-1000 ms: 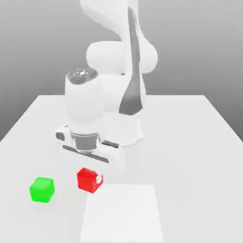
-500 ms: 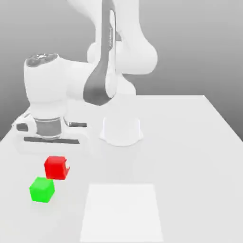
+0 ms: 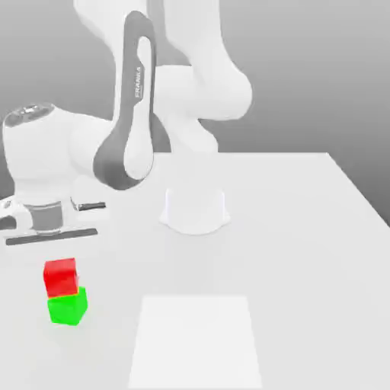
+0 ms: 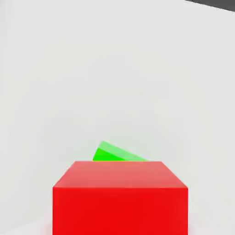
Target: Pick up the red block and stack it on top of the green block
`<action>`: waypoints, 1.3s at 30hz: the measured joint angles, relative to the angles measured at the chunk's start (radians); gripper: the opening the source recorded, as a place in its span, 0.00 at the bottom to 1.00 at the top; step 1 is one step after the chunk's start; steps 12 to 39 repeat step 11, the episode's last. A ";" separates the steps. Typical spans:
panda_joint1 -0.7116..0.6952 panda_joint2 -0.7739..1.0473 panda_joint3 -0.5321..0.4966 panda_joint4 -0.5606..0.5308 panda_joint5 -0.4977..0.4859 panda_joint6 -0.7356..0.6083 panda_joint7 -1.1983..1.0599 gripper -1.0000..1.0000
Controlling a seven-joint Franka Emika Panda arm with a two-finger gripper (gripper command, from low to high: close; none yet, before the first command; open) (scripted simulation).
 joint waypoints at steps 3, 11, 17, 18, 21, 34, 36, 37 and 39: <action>0.000 0.000 0.000 0.000 0.000 0.000 0.000 1.00; -0.005 -0.151 -0.016 -0.006 -0.091 -0.138 0.065 1.00; -0.005 -0.151 -0.016 -0.006 -0.091 -0.138 0.065 1.00; -0.005 -0.151 -0.016 -0.006 -0.091 -0.138 0.065 1.00; -0.005 -0.151 -0.016 -0.006 -0.091 -0.138 0.065 1.00; -0.005 -0.151 -0.016 -0.006 -0.091 -0.138 0.065 1.00; -0.005 -0.151 -0.016 -0.006 -0.091 -0.138 0.065 1.00; -0.005 -0.151 -0.016 -0.006 -0.091 -0.138 0.065 1.00; -0.005 -0.151 -0.016 -0.006 -0.091 -0.138 0.065 1.00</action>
